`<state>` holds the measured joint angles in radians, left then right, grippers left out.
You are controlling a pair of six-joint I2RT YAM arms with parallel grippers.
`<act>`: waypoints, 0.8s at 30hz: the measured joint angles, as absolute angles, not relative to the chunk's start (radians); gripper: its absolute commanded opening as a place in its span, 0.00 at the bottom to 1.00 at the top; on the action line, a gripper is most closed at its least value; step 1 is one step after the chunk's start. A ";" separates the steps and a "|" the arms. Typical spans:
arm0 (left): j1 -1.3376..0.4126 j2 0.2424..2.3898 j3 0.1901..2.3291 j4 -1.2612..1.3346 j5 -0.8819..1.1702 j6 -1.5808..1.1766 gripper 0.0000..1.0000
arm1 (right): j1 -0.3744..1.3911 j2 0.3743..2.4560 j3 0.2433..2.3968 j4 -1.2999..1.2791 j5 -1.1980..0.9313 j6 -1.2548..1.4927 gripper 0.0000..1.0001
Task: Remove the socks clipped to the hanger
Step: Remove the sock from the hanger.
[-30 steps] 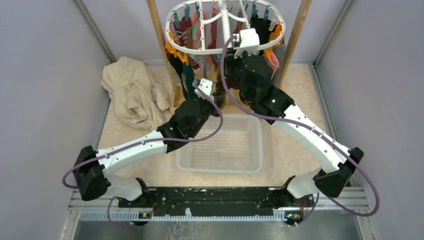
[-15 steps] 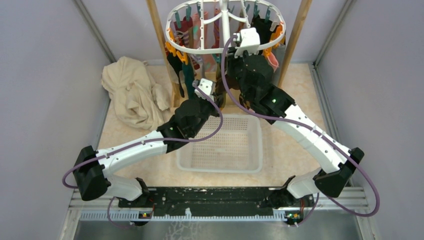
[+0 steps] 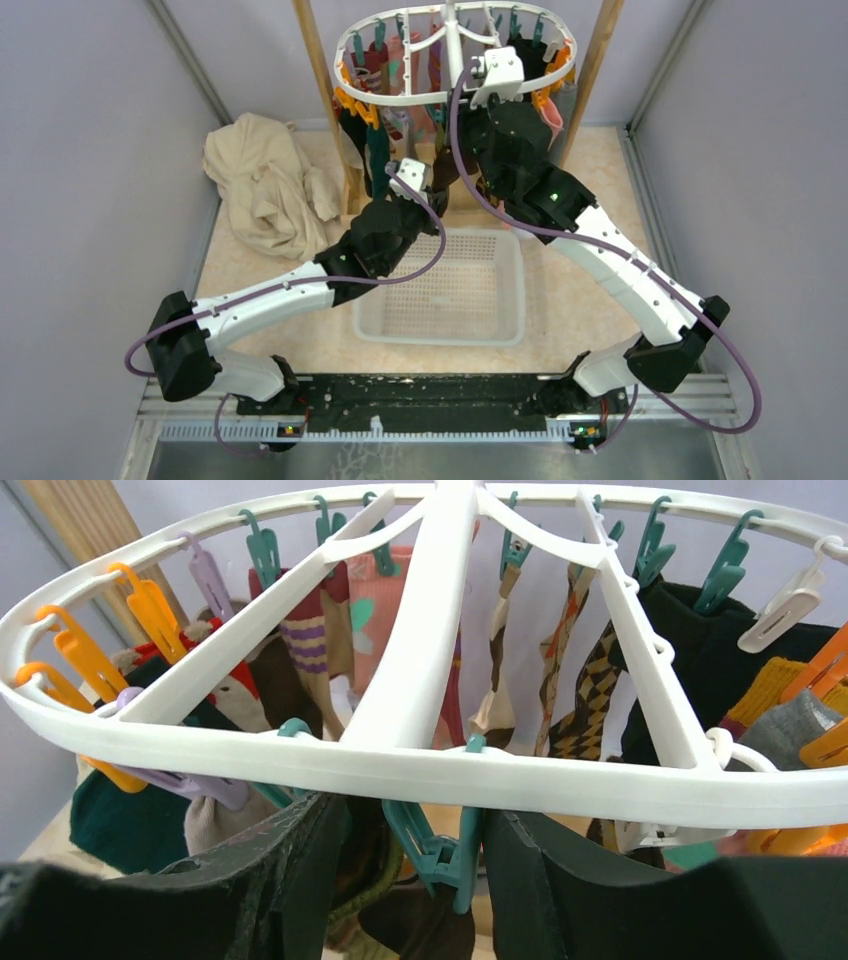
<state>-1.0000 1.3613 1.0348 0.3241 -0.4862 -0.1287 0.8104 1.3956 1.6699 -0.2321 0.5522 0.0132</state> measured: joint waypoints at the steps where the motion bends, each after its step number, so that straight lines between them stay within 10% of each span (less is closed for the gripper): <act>1: -1.000 1.361 1.035 0.321 -0.487 -0.130 0.04 | 0.810 1.398 1.676 -0.235 0.554 0.017 0.52; 24: -1.007 1.359 1.034 0.306 -0.486 -0.142 0.03 | 0.836 1.489 1.789 -0.363 0.723 0.044 0.45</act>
<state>-1.0065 1.3590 1.0344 0.3058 -0.4862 -0.1421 0.8360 1.4887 1.7893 -0.3630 0.7227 0.0437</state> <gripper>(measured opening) 0.056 0.478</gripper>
